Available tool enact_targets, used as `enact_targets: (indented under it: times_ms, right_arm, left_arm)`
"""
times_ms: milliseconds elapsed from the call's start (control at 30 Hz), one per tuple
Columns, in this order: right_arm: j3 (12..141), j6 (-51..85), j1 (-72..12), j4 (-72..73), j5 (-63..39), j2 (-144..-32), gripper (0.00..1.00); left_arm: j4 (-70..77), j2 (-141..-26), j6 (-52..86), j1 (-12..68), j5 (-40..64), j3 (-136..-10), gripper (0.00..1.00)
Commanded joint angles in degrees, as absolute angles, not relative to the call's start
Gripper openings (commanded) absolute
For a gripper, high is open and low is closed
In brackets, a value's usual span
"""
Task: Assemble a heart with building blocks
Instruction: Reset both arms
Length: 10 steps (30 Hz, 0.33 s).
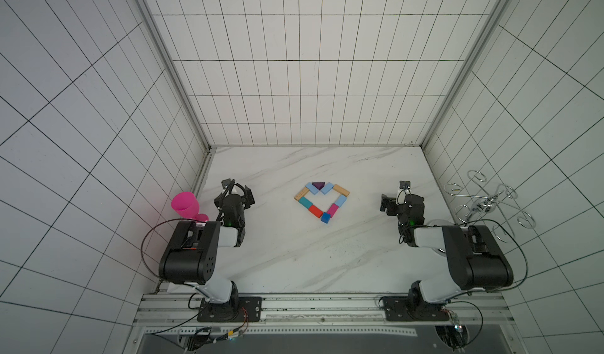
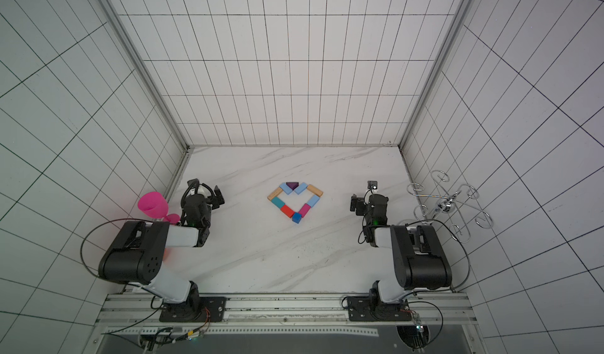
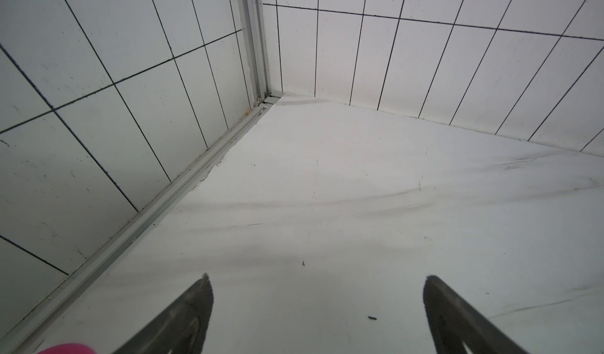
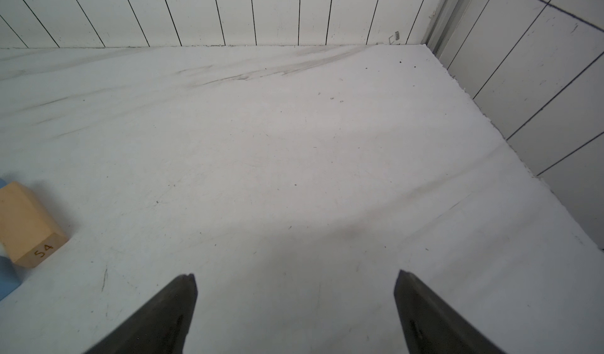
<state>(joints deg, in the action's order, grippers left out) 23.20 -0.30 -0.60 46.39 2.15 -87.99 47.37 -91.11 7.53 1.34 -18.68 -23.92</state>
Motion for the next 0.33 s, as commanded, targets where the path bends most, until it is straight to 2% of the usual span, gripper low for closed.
enact_targets:
  times_ms: [0, 300]
  right_arm:
    - [23.97, -0.26, 0.06, 47.70, 0.97, -87.98, 0.98]
    - [23.82, -0.44, 0.01, 48.16, 1.06, -88.07, 0.98]
  left_arm:
    - [46.03, -89.78, 7.90, 1.21, -20.22, -24.96, 0.99]
    - [45.91, -89.78, 8.08, 0.97, -19.69, -25.06, 0.99]
